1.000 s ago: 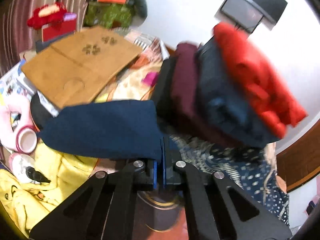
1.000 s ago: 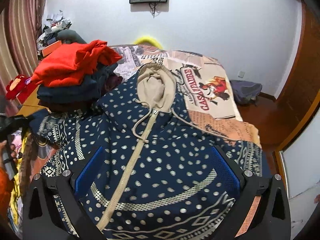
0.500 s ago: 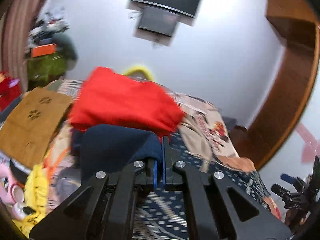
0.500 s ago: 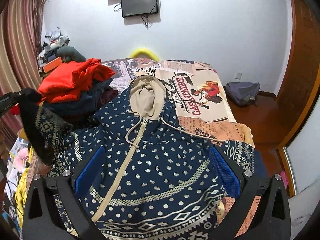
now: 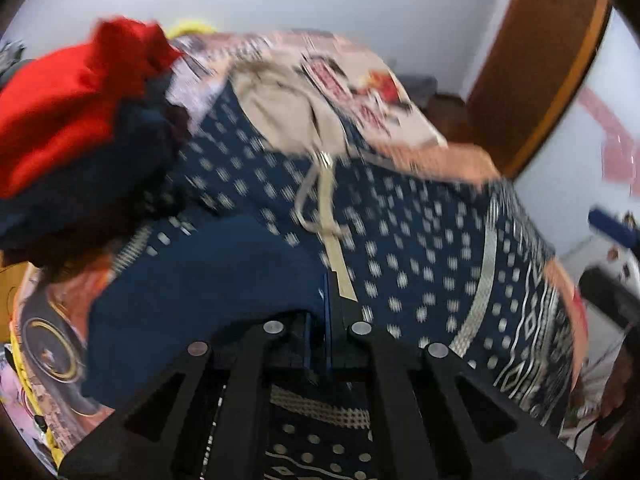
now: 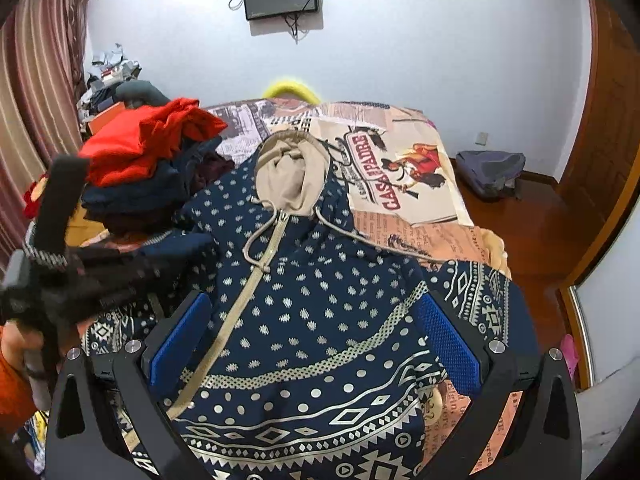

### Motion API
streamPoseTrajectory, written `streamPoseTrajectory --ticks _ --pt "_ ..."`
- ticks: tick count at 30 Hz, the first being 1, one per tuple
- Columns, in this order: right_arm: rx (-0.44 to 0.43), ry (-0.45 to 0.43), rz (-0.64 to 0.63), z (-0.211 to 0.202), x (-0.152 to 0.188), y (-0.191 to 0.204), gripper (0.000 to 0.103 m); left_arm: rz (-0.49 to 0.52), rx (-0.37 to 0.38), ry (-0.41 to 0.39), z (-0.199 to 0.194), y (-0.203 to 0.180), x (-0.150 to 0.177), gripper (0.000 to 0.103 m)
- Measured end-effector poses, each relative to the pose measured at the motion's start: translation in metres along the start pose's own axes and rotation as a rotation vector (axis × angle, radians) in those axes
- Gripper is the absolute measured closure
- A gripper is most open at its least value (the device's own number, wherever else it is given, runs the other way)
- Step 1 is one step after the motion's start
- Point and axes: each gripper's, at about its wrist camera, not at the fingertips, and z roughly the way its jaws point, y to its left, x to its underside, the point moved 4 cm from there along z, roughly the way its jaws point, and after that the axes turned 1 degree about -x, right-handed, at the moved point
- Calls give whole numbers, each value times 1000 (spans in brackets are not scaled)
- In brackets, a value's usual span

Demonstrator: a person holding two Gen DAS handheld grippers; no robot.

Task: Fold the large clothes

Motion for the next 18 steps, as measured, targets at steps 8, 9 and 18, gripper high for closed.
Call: streamPoseTrajectory --ticks 8,9,18 --pt "23 77 -45 19 12 2 0 53 24 136 29 -9 44 84" --pt "25 83 -51 20 13 3 0 46 24 138 26 -7 49 75" --pt "19 78 -120 24 2 32 0 -7 -2 1 -49 25 55 51"
